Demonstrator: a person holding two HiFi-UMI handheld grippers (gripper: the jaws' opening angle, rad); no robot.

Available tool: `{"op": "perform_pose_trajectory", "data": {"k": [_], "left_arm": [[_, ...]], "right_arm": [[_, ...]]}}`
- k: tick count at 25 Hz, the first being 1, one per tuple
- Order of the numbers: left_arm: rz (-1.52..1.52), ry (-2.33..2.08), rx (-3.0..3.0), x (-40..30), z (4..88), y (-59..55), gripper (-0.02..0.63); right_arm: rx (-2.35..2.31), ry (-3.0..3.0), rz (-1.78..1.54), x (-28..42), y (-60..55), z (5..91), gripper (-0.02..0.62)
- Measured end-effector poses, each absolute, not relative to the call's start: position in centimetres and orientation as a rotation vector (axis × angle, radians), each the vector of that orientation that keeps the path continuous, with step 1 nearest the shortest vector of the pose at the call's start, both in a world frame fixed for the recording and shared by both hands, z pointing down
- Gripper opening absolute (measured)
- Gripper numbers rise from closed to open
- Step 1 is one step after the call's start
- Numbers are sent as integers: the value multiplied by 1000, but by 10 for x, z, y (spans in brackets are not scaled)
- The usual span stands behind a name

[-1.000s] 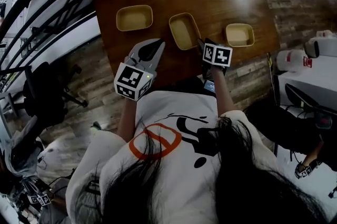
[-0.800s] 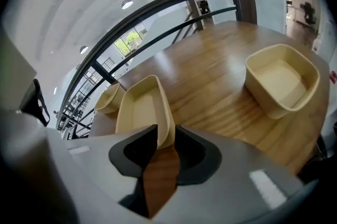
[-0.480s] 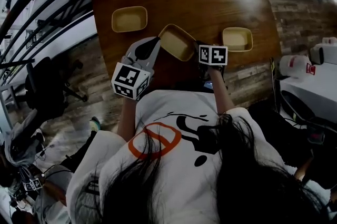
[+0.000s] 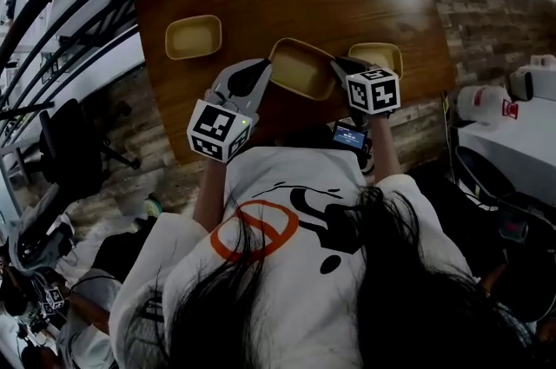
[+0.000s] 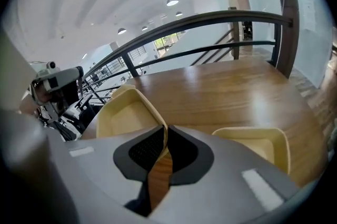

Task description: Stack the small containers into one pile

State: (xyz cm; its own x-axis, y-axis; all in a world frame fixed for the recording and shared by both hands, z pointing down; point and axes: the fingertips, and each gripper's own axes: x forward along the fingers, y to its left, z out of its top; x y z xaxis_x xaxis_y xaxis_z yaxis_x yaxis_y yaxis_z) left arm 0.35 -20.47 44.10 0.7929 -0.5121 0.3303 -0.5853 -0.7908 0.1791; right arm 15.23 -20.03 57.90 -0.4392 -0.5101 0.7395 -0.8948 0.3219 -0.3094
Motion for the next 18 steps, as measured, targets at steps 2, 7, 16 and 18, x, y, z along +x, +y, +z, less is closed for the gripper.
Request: {"op": "perform_pose_trajectory", "data": {"k": [2,7,16,18], "left_arm": [[385,-817,2718,18,442,-200,0],[383,-776,2727,55,444,-194,0],[379,-837,2711,86,444,-199,0],[384,-857,2702,87,445,-201,0]], "right_arm": [[1226,-2085,922,171,-201,572,49],[1175,-2105,817,222,-203,569,51],[987,-2128,631,306,-211,575,51],[962,-2120,606,322,-218,578,51]]}}
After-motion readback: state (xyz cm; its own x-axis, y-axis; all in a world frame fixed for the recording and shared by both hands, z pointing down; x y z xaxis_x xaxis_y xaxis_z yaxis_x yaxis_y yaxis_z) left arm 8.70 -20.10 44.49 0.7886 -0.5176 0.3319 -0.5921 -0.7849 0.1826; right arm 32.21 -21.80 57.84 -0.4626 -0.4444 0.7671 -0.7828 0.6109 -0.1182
